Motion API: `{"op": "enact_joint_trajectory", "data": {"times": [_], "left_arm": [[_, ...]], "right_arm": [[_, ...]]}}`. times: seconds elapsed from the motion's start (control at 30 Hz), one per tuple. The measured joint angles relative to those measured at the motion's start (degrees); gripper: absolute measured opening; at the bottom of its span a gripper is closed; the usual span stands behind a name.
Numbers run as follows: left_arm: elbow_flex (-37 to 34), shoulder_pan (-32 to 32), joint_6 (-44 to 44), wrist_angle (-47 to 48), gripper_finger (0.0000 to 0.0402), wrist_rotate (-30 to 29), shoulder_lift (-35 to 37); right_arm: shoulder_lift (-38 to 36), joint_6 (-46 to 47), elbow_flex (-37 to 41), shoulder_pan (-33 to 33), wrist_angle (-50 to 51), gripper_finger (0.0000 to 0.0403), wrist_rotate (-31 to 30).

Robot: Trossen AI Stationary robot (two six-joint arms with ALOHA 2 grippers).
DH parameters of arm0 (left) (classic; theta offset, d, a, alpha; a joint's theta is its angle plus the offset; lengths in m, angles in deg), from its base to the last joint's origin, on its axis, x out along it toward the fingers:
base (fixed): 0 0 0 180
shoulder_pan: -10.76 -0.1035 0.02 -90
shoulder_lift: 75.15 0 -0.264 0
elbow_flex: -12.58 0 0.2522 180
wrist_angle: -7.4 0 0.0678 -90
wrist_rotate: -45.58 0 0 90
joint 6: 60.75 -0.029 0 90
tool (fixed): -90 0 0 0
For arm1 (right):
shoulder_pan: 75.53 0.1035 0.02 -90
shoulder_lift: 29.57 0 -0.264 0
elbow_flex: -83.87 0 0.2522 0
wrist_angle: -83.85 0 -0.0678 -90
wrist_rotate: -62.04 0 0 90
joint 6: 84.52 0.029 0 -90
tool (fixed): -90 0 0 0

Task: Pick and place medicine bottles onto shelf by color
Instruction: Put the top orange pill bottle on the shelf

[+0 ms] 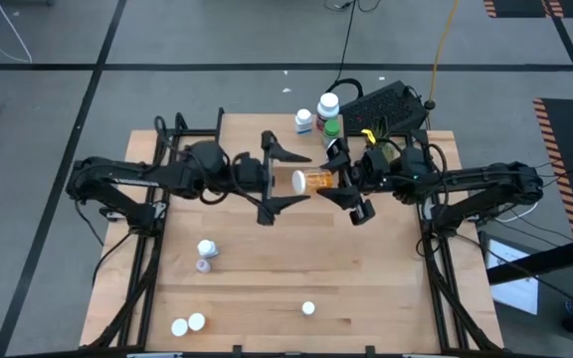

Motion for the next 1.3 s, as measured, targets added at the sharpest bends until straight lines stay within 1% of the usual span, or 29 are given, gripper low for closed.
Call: {"op": "enact_joint_trajectory", "data": {"times": [0.13, 0.23, 0.43, 0.6, 0.7, 0.8, 0.93, 1.03, 1.17, 1.3], "left_arm": [[0.0, 0.1, -1.4, -1.3, 0.0342, 0.6, -0.9], [0.0, 0.1, -1.3, -0.7, 0.0342, -0.1, -1.1], [0.1, -1.4, -1.2, -5.5, 0.0342, 0.9, -0.6], [0.1, -2.8, -0.3, -7.9, 0.0342, 0.6, -0.6], [0.1, -3.2, 1.7, -6.9, 0.0342, 0.4, 0.1], [0.1, -3.1, 1.4, -3.1, 0.0342, 0.5, 2.9], [0.1, -2.9, -0.5, 4.1, 0.0342, 0.6, 7.8], [0.2, -2.9, -1.4, 7.3, 0.0342, 1.3, 9.1], [0.2, -3.0, -3.8, 5.6, 0.0342, 5.4, 5.9], [0.0, -3.0, -8.2, 0.4, 0.0342, 6.2, 0.9]], "right_arm": [[0.3, 0.9, 0.0, 0.0, 0.6, 0.0192, 0.2], [0.5, 0.7, 0.0, 0.0, 2.9, 0.0192, 0.2], [1.3, 0.8, 0.0, -0.1, 5.8, 0.0192, 0.1], [2.4, 0.9, 0.1, 0.1, 6.3, 0.0192, 1.9], [2.5, 0.7, 0.1, -0.1, 4.9, 0.0192, 1.9], [2.2, 1.3, 0.1, -0.8, -1.2, 0.0192, 1.7], [1.5, 7.8, 0.1, -2.1, -10.7, 0.0192, 2.5], [1.6, 15.6, 0.1, -3.2, -13.4, 0.0192, 5.2], [2.0, 22.7, 0.1, -3.5, -13.4, 0.0192, 6.2], [2.0, 26.6, 0.1, -3.5, -13.2, 0.0192, 6.3]]}}
